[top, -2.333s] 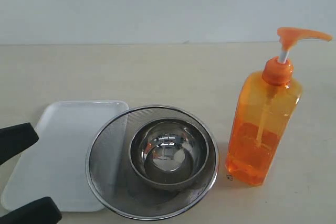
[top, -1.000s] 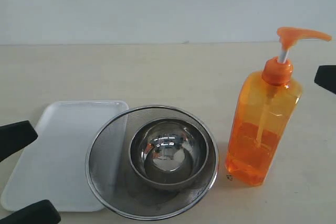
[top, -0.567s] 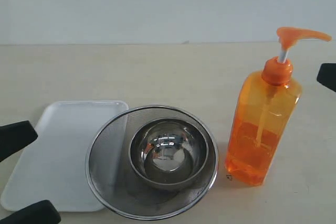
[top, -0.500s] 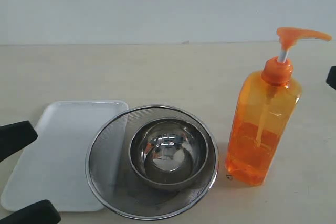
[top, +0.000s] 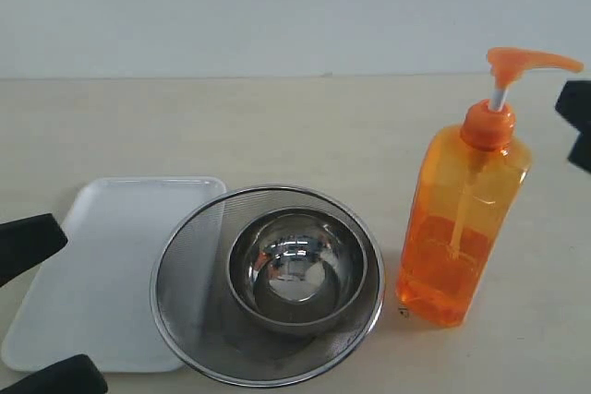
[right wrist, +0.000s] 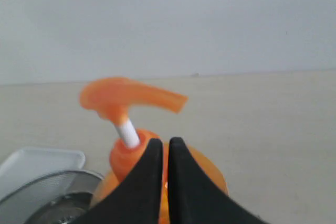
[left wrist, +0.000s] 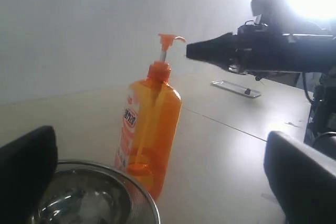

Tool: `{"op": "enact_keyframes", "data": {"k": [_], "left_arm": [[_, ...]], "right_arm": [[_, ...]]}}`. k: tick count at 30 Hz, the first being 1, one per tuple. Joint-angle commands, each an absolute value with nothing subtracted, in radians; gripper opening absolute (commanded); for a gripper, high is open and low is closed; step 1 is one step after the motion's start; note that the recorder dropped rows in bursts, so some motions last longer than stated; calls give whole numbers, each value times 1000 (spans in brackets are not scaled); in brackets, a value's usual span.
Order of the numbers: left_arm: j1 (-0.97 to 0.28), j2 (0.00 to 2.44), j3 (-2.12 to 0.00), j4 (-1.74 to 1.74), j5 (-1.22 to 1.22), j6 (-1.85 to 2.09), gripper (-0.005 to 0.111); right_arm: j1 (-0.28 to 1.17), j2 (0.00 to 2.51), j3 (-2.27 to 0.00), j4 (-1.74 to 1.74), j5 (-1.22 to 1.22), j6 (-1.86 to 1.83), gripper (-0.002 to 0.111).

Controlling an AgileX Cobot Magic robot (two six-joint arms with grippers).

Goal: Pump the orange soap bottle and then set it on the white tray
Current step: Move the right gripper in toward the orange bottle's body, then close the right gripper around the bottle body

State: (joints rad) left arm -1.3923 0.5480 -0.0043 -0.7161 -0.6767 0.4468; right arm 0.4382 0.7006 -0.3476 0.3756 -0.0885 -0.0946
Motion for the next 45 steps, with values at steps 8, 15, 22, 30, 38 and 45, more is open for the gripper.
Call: {"op": "enact_keyframes", "data": {"k": [8, 15, 22, 30, 38, 45], "left_arm": [[-1396, 542, 0, -713, -673, 450, 110], [-1396, 542, 0, -713, -673, 450, 110], [-1396, 542, 0, -713, -673, 450, 110], [-1396, 542, 0, -713, -673, 450, 110], [-1396, 542, 0, -713, -673, 450, 110], [-1396, 542, 0, -713, -673, 450, 110]], "right_arm": [[766, 947, -101, 432, -604, -133, 0], [835, 971, -20, 469, -691, -186, 40], [836, 971, -20, 437, -758, 32, 102], [836, 996, -22, 424, -853, -16, 102], [836, 1156, -26, 432, -1018, -34, 102], [836, 1308, -82, 474, -1053, -81, 102]]}}
